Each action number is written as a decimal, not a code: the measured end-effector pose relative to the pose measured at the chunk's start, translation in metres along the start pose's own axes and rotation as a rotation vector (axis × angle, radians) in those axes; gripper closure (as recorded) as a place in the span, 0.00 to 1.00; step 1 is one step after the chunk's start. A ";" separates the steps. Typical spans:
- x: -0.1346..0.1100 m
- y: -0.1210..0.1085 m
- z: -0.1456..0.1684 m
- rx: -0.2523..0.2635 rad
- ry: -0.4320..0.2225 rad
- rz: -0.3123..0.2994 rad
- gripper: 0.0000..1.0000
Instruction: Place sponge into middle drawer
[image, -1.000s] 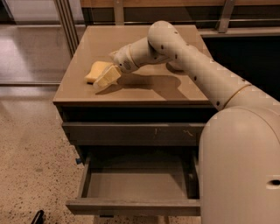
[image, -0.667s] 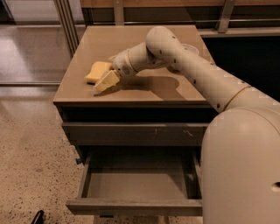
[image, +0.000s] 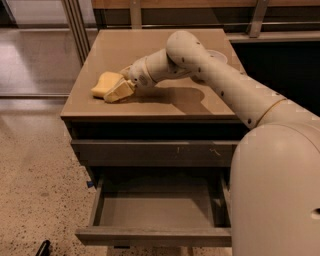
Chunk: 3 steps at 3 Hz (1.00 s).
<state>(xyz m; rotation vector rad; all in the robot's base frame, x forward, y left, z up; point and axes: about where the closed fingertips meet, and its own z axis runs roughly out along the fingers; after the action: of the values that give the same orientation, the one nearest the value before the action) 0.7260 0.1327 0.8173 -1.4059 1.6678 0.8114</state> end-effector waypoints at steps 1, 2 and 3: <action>0.000 0.000 0.000 0.000 0.000 0.000 0.69; -0.002 0.003 0.005 -0.027 0.009 -0.010 0.91; -0.009 0.016 -0.011 -0.054 0.042 -0.053 1.00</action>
Offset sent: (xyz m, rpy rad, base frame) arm -0.0023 0.0064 0.0019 -0.0209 0.0077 0.0588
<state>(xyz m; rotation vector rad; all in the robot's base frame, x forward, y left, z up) 0.7088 0.1301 0.8300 -1.5066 1.6440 0.8072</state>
